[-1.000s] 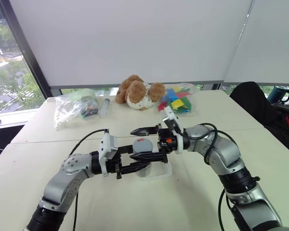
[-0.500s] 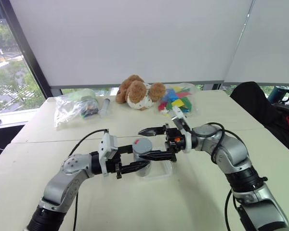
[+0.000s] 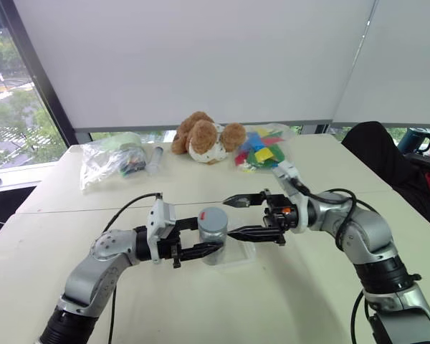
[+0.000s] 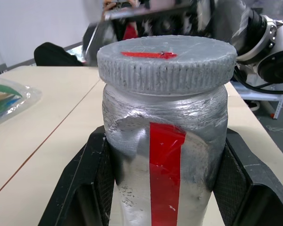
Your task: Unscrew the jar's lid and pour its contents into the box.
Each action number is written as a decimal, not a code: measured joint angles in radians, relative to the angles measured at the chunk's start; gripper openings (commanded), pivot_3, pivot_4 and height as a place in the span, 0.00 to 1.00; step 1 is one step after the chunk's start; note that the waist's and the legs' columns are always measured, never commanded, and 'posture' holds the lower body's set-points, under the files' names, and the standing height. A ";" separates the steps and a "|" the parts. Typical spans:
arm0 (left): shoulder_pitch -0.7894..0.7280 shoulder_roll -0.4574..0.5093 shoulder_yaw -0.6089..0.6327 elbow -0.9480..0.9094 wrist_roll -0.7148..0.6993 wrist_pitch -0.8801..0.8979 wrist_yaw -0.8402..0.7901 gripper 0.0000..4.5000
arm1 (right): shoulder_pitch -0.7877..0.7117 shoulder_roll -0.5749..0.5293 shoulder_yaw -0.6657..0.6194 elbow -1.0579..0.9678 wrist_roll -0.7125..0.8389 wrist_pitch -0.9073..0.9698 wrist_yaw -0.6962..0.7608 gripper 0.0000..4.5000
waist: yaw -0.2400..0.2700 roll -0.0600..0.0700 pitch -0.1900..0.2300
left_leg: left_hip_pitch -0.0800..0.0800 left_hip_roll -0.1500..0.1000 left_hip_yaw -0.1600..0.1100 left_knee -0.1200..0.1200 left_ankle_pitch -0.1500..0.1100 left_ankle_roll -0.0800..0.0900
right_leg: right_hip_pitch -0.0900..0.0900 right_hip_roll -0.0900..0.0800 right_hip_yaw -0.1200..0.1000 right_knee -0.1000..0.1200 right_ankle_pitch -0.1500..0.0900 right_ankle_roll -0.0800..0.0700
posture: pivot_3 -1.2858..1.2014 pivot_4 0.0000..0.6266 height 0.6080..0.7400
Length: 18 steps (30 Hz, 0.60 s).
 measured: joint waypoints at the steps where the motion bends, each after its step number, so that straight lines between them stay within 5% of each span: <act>1: 0.000 0.001 0.000 0.000 0.000 0.000 -0.001 0.47 | -0.003 0.002 0.000 -0.009 0.004 0.005 -0.006 0.98 | 0.000 0.000 0.000 | 0.000 0.000 0.000 0.000 0.000 0.000 | 0.000 0.000 0.000 0.000 0.000 0.000 | 0.52 0.24 1.00; 14: 0.001 0.002 0.000 0.000 0.000 0.002 -0.001 0.47 | -0.072 0.091 0.113 -0.021 -0.085 -0.002 -0.088 0.98 | 0.001 0.000 0.000 | 0.000 0.000 0.000 0.000 0.000 0.000 | 0.000 0.000 0.000 0.000 0.000 0.000 | 0.52 0.24 1.00; 18: 0.006 0.001 0.000 -0.003 0.000 0.001 0.000 0.47 | -0.082 0.103 0.122 -0.012 -0.090 -0.002 -0.088 0.57 | 0.000 0.000 0.000 | 0.000 0.000 0.000 0.000 0.000 0.000 | 0.000 0.000 0.000 0.000 0.000 0.000 | 0.52 0.24 1.00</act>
